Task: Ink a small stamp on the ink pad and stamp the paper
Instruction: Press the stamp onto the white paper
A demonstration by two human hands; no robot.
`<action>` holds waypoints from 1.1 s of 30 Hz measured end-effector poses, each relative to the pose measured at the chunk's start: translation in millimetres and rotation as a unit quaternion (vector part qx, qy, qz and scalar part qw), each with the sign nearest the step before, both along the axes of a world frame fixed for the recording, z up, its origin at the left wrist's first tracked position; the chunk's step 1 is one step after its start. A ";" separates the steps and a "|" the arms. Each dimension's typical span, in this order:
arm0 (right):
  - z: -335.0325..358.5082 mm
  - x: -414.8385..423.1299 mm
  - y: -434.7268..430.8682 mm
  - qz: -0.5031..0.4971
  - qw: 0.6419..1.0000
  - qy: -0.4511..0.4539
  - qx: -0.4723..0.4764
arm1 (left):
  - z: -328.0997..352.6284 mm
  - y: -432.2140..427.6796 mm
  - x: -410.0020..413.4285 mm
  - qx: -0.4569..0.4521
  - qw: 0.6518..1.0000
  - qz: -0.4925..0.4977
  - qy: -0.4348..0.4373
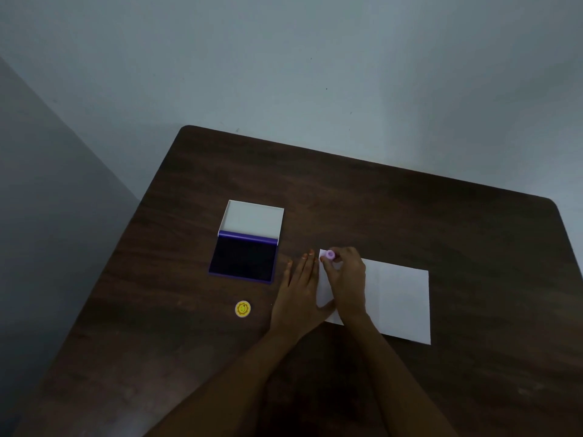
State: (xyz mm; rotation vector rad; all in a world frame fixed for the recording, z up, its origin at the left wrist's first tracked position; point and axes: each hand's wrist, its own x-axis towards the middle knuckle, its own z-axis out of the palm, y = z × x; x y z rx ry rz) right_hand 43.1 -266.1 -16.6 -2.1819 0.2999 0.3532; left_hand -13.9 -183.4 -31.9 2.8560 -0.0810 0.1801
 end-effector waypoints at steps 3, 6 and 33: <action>0.6 -0.9 -0.3 0.008 1.000 -0.015 -0.001 | -0.4 1.1 0.7 -0.007 1.000 -0.003 -0.003; -0.2 -1.2 -0.2 0.014 1.000 -0.002 0.003 | -0.9 1.3 1.5 -0.006 1.000 -0.004 0.008; 32.5 11.0 -42.3 -0.202 0.930 0.078 0.298 | -19.6 1.9 1.6 -0.120 0.990 -0.001 0.069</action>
